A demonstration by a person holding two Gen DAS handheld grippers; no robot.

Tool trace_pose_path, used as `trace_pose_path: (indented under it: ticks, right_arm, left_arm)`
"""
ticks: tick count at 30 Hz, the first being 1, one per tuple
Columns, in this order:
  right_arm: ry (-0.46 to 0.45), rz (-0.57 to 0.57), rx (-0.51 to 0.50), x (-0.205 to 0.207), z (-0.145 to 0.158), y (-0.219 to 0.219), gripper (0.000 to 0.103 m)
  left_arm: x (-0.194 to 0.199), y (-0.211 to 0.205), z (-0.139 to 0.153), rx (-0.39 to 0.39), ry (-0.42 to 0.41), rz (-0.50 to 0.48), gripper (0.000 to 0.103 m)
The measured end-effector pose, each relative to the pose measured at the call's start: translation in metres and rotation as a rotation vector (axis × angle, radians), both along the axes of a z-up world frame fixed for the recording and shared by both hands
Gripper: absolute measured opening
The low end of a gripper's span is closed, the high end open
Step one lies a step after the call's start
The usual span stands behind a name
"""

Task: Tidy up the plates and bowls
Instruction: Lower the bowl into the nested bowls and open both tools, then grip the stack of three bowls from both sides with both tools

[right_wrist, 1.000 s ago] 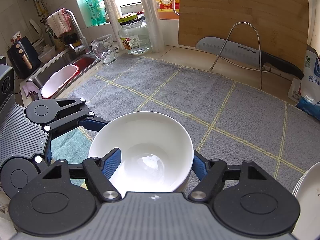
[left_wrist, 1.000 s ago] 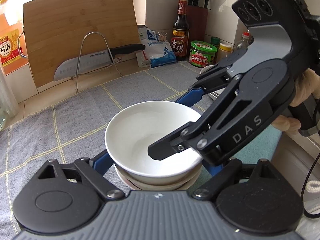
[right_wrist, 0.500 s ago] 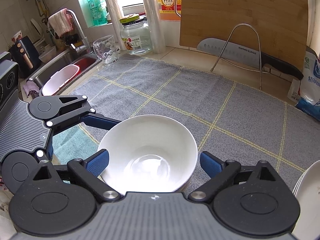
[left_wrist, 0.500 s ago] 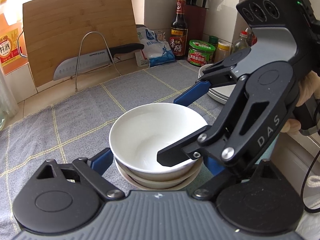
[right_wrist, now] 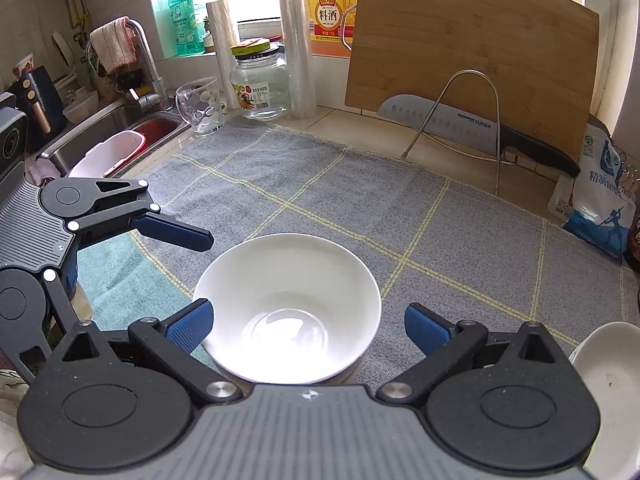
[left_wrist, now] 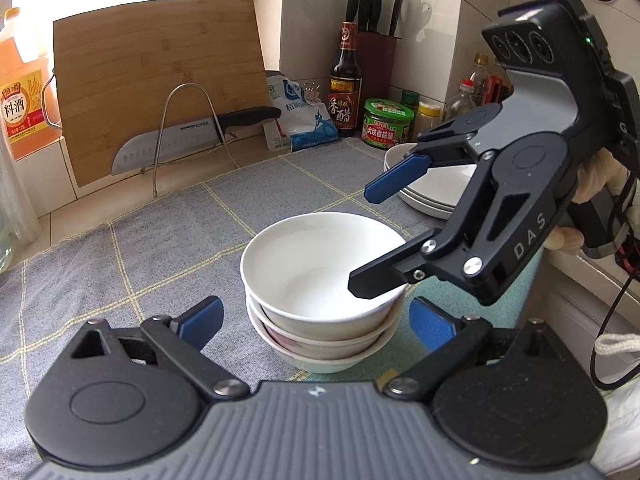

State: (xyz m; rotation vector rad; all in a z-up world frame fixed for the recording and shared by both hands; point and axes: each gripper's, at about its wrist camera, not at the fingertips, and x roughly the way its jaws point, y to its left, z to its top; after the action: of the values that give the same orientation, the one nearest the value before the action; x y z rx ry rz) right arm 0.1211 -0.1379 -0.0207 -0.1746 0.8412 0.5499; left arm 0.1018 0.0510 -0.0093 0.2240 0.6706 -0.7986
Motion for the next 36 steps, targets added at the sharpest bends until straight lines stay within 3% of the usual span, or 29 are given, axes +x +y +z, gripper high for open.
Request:
trace_pose_path:
  ticks: [4,8,12,24,30,36]
  right_arm:
    - [-0.041,-0.032,-0.031,-0.011,0.009,0.001,0.103]
    - [-0.072,-0.070,-0.047,-0.026,0.015,0.004,0.103]
    - [-0.079,-0.080,-0.061,-0.039,0.012,0.009,0.103]
    - [-0.057,0.026,-0.136,-0.055,-0.034,0.009,0.103]
    - [-0.029,0.089,-0.165,-0.041,-0.061,0.004,0.103]
    - [-0.027,0.142,-0.157,-0.023,-0.067,-0.004,0.103]
  left_arm:
    - [0.004,0.014,0.006,-0.028,0.016,-0.012,0.101]
    - [0.005,0.023,0.003,-0.006,0.032,-0.049,0.101]
    - [-0.002,0.031,-0.001,-0.005,-0.017,-0.076,0.102]
    - [-0.004,0.027,-0.025,0.062,-0.014,-0.063,0.102]
    - [-0.002,0.014,-0.037,0.100,-0.018,-0.052,0.102]
    - [0.006,-0.001,-0.046,0.138,0.007,-0.048,0.101]
